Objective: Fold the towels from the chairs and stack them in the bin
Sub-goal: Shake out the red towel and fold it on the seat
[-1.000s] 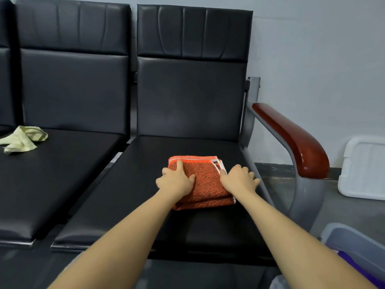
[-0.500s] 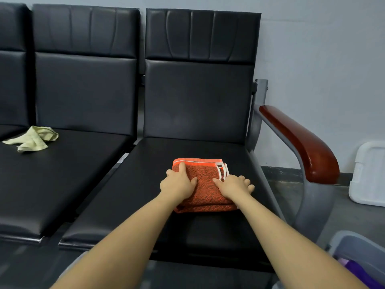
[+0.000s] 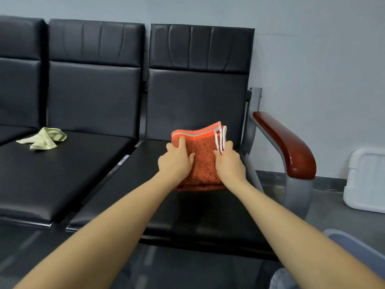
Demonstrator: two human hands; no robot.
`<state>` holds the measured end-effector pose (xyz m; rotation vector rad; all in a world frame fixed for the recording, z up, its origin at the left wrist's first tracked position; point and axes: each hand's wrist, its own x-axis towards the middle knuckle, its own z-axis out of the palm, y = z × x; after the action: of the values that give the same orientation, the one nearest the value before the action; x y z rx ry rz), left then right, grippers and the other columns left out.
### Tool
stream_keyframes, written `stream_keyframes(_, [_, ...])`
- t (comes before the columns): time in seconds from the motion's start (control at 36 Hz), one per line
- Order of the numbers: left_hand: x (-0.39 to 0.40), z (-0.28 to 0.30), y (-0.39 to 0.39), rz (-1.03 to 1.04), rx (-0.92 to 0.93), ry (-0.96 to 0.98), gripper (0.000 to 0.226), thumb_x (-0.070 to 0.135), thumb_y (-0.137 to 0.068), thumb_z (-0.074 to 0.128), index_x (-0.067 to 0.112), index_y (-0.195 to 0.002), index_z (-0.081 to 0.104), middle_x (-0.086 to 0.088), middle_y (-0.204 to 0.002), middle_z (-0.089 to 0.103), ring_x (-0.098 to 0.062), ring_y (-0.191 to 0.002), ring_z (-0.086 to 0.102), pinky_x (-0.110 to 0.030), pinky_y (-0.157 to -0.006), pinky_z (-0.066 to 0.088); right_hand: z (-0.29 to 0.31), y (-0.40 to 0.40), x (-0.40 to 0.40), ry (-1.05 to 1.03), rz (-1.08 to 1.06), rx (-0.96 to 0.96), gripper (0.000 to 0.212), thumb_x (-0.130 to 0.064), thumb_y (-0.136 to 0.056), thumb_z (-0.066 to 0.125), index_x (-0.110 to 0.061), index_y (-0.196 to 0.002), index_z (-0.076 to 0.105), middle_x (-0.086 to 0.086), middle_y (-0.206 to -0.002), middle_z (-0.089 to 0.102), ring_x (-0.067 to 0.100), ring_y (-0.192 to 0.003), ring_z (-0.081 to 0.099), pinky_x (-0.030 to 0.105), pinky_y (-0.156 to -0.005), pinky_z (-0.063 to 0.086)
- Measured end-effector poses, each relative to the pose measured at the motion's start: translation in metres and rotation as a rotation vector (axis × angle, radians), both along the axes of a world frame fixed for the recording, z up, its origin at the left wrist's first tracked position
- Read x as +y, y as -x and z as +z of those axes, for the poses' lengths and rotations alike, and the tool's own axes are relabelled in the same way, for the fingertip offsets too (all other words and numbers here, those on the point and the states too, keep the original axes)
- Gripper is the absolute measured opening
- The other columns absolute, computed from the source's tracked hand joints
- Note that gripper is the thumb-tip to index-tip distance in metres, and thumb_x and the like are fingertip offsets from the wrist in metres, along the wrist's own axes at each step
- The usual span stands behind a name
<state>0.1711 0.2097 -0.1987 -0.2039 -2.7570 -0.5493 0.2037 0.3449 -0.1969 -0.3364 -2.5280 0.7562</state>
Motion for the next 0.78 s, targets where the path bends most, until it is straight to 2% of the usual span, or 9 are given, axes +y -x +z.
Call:
stream_keyframes(0.28, [0.048,0.056,-0.022,-0.213,0.216,0.002,0.054,0.044,-0.098,0.039,0.018,-0.142,0.022,-0.014,-0.117,0.045,-0.033,-0.088,0.059,-0.035,-0.071,0.034,0.051,-0.05,0.037,-0.037,-0.174,0.238,0.024,-0.031,-0.102,0.039,-0.01,-0.113,0.04,0.01,-0.111,0.06,0.03,-0.1,0.061,0.031,-0.068,0.036])
stream_keyframes(0.42, [0.107,0.07,-0.04,-0.402,0.289,-0.002,0.056,0.043,-0.099,0.038,0.017,-0.145,0.019,-0.015,-0.12,0.044,-0.035,-0.088,0.059,-0.035,-0.068,0.035,0.061,-0.088,0.08,-0.139,-0.381,0.272,0.027,-0.032,-0.102,0.037,-0.007,-0.112,0.038,0.016,-0.113,0.058,0.038,-0.101,0.059,0.04,-0.07,0.04])
stream_keyframes(0.5, [0.153,0.072,-0.058,-0.546,0.34,0.001,0.059,0.043,-0.098,0.039,0.017,-0.147,0.018,-0.017,-0.124,0.043,-0.038,-0.092,0.06,-0.039,-0.071,0.043,0.057,-0.117,0.118,-0.169,-0.542,0.264,0.03,-0.032,-0.102,0.036,-0.005,-0.114,0.038,0.018,-0.115,0.057,0.04,-0.103,0.058,0.042,-0.071,0.04])
stream_keyframes(0.67, [0.241,0.055,-0.105,-0.774,0.329,0.0,0.058,0.041,-0.098,0.04,0.016,-0.147,0.02,-0.017,-0.13,0.041,-0.039,-0.097,0.061,-0.041,-0.077,0.047,0.03,-0.178,0.19,-0.135,-0.763,0.212,0.033,-0.033,-0.101,0.038,-0.003,-0.116,0.039,0.017,-0.115,0.057,0.04,-0.103,0.058,0.043,-0.073,0.042])
stream_keyframes(0.78, [0.296,0.014,-0.144,-0.913,0.193,0.007,0.057,0.039,-0.098,0.041,0.016,-0.146,0.021,-0.018,-0.129,0.04,-0.039,-0.1,0.059,-0.043,-0.08,0.047,-0.008,-0.226,0.231,-0.118,-0.882,0.107,0.032,-0.033,-0.101,0.037,-0.004,-0.115,0.039,0.018,-0.115,0.057,0.04,-0.102,0.059,0.044,-0.073,0.043])
